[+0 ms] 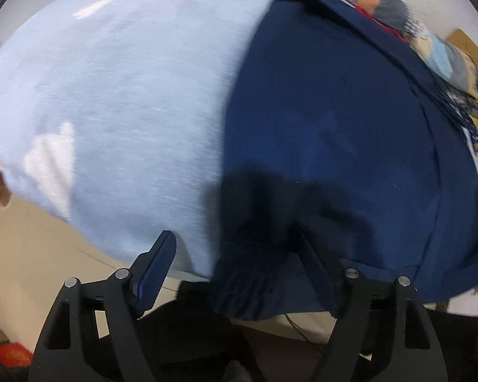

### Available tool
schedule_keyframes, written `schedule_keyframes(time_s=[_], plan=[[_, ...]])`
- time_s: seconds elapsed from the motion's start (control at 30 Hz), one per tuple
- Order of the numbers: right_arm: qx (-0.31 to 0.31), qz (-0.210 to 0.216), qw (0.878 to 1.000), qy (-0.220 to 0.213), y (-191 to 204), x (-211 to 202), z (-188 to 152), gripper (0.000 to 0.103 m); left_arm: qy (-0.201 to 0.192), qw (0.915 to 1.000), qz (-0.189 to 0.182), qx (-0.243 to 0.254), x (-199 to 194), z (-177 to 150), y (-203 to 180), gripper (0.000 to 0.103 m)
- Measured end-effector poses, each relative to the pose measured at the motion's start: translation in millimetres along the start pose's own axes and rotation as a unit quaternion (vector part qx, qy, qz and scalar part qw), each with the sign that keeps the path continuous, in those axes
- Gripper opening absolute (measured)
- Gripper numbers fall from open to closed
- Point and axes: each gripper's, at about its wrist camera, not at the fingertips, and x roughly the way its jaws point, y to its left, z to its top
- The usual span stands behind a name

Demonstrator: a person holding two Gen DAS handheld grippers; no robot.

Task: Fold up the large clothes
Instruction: 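Lift the held hem with both tools and carry it toward the red collar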

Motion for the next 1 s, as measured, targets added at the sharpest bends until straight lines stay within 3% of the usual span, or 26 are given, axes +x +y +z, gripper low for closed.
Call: schedule_keyframes(time_s=[0.07,0.17,0.27,0.37,0.47,0.7,0.9,1.0], plan=[[0.001,-0.009,1.0,0.008,0.7,5.5,-0.6,0.016,-0.002,0.9997,-0.005,0.025,-3.0,-5.1,-8.5,0.048],[0.0,-0.032,0.999,0.03,-2.4,15.1,-3.4,0.019,-0.012,0.9983,0.004,0.057,-9.2,-12.7,-17.0,0.03],[0.002,-0.072,0.996,0.049,-8.6,25.4,-6.8,0.021,-0.02,0.9978,0.005,0.063,-15.9,-16.3,-16.1,0.026],[-0.001,-0.075,0.996,0.051,-10.3,26.7,-6.4,0.017,-0.035,0.9975,-0.015,0.059,-29.9,-17.9,-13.1,0.024],[-0.011,-0.047,0.998,0.036,-3.1,17.4,-4.9,0.015,-0.058,0.9958,-0.037,0.061,-50.9,-12.5,-16.4,0.024],[-0.001,0.069,0.998,-0.013,13.1,-16.6,20.8,0.015,-0.12,0.9846,-0.12,0.043,-108.7,7.3,1.8,0.024],[-0.025,0.087,0.995,-0.05,37.8,-40.4,62.2,0.015,-0.154,0.9777,-0.138,0.035,-133.2,52.3,6.1,0.024],[-0.042,0.08,0.993,-0.07,54.6,-45.1,88.4,0.015,-0.171,0.9753,-0.134,0.04,-141.5,84.1,-16.9,0.024]])
